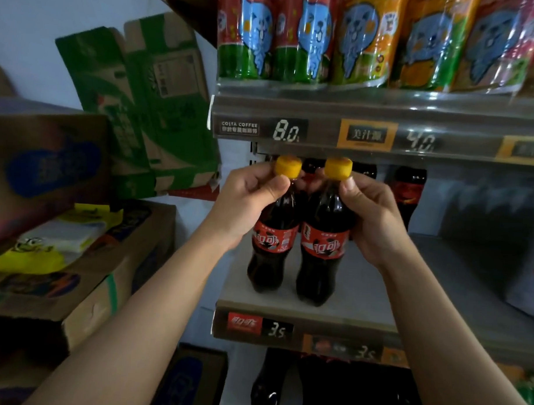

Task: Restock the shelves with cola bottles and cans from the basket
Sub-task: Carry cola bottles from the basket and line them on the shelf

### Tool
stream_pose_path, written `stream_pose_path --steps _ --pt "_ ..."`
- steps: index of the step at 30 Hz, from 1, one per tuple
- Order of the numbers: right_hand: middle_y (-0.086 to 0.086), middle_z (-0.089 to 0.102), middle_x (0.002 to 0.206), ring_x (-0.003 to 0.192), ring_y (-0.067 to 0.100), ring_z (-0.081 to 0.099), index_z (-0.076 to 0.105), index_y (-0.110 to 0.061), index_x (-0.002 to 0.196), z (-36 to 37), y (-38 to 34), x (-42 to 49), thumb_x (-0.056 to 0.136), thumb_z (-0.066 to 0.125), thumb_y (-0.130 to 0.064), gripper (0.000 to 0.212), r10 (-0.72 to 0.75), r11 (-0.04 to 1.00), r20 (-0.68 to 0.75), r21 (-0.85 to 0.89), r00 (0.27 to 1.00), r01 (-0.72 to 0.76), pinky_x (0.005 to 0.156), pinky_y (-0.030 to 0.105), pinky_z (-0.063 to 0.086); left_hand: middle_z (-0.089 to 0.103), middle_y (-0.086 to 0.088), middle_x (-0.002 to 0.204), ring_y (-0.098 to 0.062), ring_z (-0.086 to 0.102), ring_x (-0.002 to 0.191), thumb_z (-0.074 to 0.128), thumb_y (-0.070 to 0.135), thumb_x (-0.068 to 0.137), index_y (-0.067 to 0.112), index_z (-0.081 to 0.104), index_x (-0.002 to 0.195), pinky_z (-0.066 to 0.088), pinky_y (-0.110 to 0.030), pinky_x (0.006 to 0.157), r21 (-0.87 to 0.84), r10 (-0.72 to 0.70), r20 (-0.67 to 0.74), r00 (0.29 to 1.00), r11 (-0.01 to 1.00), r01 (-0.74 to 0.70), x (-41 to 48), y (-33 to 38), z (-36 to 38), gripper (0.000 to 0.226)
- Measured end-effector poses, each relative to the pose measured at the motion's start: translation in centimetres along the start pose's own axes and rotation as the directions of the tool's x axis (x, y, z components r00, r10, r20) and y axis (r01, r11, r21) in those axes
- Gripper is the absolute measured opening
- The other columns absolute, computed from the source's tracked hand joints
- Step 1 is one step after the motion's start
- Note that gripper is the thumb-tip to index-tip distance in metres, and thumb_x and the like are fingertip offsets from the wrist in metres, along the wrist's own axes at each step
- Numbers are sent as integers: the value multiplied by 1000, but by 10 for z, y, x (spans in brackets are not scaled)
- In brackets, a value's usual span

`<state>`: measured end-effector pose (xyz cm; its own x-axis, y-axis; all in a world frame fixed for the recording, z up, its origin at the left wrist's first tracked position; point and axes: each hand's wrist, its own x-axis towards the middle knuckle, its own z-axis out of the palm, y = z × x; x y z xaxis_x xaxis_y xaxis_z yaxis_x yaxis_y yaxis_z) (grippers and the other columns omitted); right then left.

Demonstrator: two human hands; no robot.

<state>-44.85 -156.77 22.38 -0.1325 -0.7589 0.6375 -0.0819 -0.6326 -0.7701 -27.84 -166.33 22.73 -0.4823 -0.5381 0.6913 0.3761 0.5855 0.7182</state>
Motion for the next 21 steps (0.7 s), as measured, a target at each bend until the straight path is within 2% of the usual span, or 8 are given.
stream_pose_path --steps 4,8,9,11,14,17,19,21 --pt "15 72 105 104 33 67 69 -7 104 -1 5 14 95 50 -23 26 66 998 -66 5 996 -65 88 41 55 72 6 102 -11 65 108 57 27 91 21 67 102 47 -27 99 43 -57 -48 997 997 60 16 -11 3 16" --pt "8 73 100 99 27 69 66 -8 107 -5 11 22 93 49 -27 29 130 991 -160 39 979 -125 84 40 57 71 16 94 9 63 92 49 34 97 31 63 95 44 -16 86 106 -141 -91 986 983 150 29 -21 0 15" --pt "8 73 102 100 26 69 65 -8 110 -5 13 21 92 51 -28 30 131 991 -173 16 976 -130 85 41 56 72 18 93 9 64 92 48 37 97 33 64 96 46 -17 85 83 -156 -116 981 983 166 29 -23 -3 16" --pt "7 72 108 103 23 69 65 -14 112 -4 15 18 90 54 -29 29 124 991 -164 -28 979 -130 88 40 56 73 10 104 -3 67 100 50 47 92 32 65 104 51 -31 93 35 -191 -137 972 980 197 27 -28 -9 24" --pt "2 72 111 106 20 68 64 -24 112 -1 17 10 86 58 -28 27 117 993 -117 -21 986 -120 89 39 56 69 1 118 -16 66 110 53 58 85 30 63 116 49 -46 99 31 -217 -92 972 975 220 20 -33 -10 43" --pt "0 69 120 113 18 64 59 -30 121 -6 24 0 81 68 -28 41 149 988 -97 -19 984 -152 94 39 52 63 2 128 -17 60 119 56 58 84 29 55 129 47 -47 103 -5 -228 -29 973 974 228 10 -37 -8 53" --pt "-2 64 125 115 14 62 49 -32 132 -11 31 -9 77 74 -23 61 182 977 -88 -100 979 -190 96 35 51 60 5 132 -15 57 123 59 59 81 36 51 130 45 -45 104 -33 -243 -7 970 970 242 2 -42 -12 55" --pt "-5 65 121 109 5 63 47 -31 132 -15 40 -22 72 78 -18 69 249 936 -86 -236 965 -263 94 29 52 59 10 131 -8 55 123 63 53 78 42 47 129 45 -36 103 -2 -278 53 959 960 279 -9 -47 -19 55"
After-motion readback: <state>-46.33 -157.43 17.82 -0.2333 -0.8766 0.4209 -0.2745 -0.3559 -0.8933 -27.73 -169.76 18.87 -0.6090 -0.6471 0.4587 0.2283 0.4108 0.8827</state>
